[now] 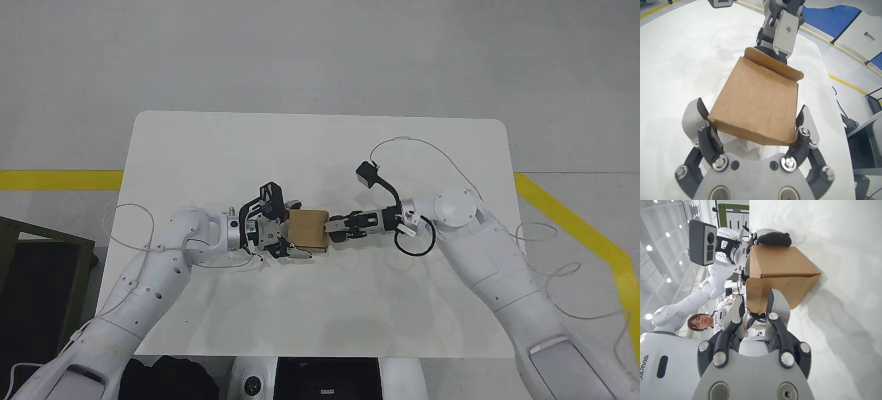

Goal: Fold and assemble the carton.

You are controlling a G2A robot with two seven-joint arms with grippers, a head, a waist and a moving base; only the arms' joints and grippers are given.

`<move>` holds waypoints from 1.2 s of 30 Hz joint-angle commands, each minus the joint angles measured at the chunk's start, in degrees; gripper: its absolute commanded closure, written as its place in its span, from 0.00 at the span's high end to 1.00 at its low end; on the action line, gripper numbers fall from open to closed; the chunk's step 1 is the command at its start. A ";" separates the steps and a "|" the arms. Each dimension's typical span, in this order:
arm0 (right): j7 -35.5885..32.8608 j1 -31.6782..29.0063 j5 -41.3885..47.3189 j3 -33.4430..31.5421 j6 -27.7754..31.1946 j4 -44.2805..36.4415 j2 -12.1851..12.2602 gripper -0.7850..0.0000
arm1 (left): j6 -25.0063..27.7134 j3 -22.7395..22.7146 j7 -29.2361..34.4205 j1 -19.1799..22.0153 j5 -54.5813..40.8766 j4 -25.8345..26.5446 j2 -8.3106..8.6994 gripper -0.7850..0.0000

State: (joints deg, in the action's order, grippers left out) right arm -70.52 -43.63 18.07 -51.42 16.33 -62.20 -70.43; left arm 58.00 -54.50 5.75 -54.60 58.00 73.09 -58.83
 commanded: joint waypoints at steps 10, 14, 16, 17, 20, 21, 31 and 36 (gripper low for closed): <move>-0.80 0.18 -1.28 0.30 -0.93 0.74 0.06 0.25 | 0.00 0.35 -0.14 0.12 -0.03 -0.01 0.28 1.00; -1.13 0.36 -2.22 0.34 -1.49 0.75 0.16 0.24 | 0.00 0.50 -0.06 0.21 -0.16 -0.06 0.32 1.00; -1.16 0.39 -2.49 0.32 -1.66 0.63 0.20 0.24 | 0.00 0.53 -0.10 0.24 -0.22 -0.10 0.34 1.00; -1.19 0.52 -2.98 0.32 -1.82 0.58 0.25 0.24 | 0.00 0.54 -0.12 0.26 -0.23 -0.10 0.35 1.00; -1.31 0.67 -3.81 0.28 -2.47 0.24 0.37 0.23 | 0.00 0.59 -0.14 0.30 -0.26 -0.12 0.38 1.00; -1.46 0.73 -4.26 0.33 -2.60 0.14 0.41 0.22 | 0.00 0.61 -0.15 0.32 -0.27 -0.12 0.39 1.00; -1.66 1.68 -6.61 0.99 -4.17 -0.56 0.43 0.18 | 0.00 0.65 -0.23 0.36 -0.53 -0.14 0.45 1.00; -1.64 2.02 -7.20 1.34 -4.61 -0.66 0.37 0.17 | 0.00 0.68 -0.21 0.37 -0.58 -0.13 0.47 1.00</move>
State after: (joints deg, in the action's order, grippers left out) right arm -72.24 -41.67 10.95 -50.13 11.78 -62.85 -70.05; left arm 58.00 -53.83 5.54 -54.23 57.42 72.96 -58.36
